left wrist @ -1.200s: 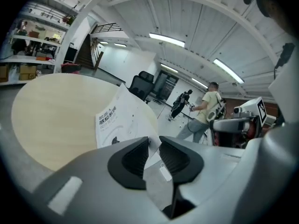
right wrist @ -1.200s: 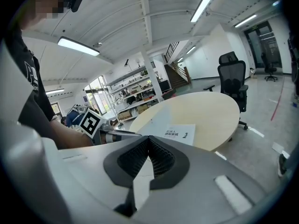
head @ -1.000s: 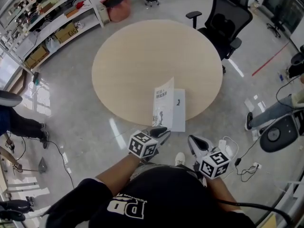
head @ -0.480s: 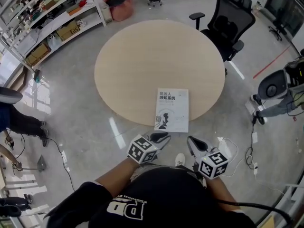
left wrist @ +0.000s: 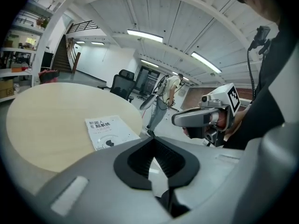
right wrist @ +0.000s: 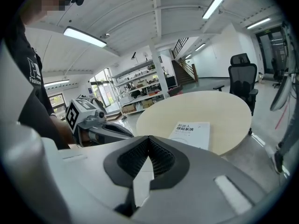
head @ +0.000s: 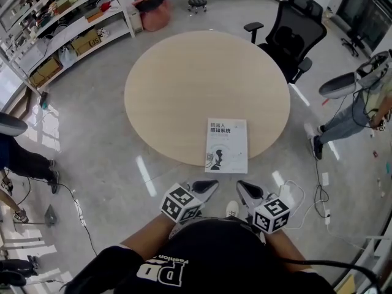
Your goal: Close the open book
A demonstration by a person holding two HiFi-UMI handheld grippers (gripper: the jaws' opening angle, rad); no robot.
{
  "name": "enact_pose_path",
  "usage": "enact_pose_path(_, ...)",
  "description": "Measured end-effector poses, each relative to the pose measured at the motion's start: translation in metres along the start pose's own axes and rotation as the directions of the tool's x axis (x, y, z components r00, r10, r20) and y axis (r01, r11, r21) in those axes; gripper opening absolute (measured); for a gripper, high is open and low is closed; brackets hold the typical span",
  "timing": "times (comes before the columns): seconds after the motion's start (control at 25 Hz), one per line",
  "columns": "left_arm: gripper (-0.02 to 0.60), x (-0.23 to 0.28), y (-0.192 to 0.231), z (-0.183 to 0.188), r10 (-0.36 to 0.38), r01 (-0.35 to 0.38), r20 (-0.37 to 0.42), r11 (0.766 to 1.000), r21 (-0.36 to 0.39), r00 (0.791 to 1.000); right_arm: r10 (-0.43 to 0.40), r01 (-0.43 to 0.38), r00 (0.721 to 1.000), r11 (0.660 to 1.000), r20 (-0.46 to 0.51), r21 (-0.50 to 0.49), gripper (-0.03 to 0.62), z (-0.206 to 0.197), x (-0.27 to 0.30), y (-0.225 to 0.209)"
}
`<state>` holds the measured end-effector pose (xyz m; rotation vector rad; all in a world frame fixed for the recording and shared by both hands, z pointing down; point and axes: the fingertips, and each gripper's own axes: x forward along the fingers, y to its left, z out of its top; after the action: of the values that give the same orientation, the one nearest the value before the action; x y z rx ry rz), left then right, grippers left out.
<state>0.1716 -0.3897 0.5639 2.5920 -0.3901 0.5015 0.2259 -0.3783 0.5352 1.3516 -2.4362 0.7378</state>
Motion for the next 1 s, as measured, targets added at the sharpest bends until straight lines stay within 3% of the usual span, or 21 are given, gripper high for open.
enact_pose_path(0.24, 0.008, -0.041, -0.005, -0.003, -0.060, 0.060, 0.000, 0.998, -0.004, 0.998, -0.045, 0.044, 0.999, 0.998, 0.027, 0.055, 0.008, -0.001, 0.002, 0.035)
enact_pose_path(0.44, 0.008, -0.051, -0.015, -0.024, -0.135, 0.137, -0.056, 0.990, 0.030, 0.989, -0.111, 0.109, 0.993, 0.990, 0.027, 0.091, 0.008, -0.027, -0.010, 0.060)
enact_pose_path(0.68, 0.008, -0.055, -0.026, -0.032, -0.111, 0.110, -0.004, 0.990, -0.084, 0.994, -0.114, 0.113, 0.993, 0.989, 0.000, 0.095, 0.008, -0.048, -0.026, 0.066)
enact_pose_path(0.88, 0.008, -0.051, -0.066, -0.037, -0.069, 0.069, -0.006, 0.997, -0.023, 0.998, -0.057, 0.057, 0.998, 0.998, 0.013, -0.004, 0.008, -0.052, -0.053, 0.069)
enact_pose_path(1.0, 0.008, -0.050, -0.097, -0.040, -0.011, 0.013, 0.049, 0.999, -0.037, 0.999, -0.014, 0.015, 1.000, 0.999, 0.022, -0.047, 0.008, -0.061, -0.086, 0.073)
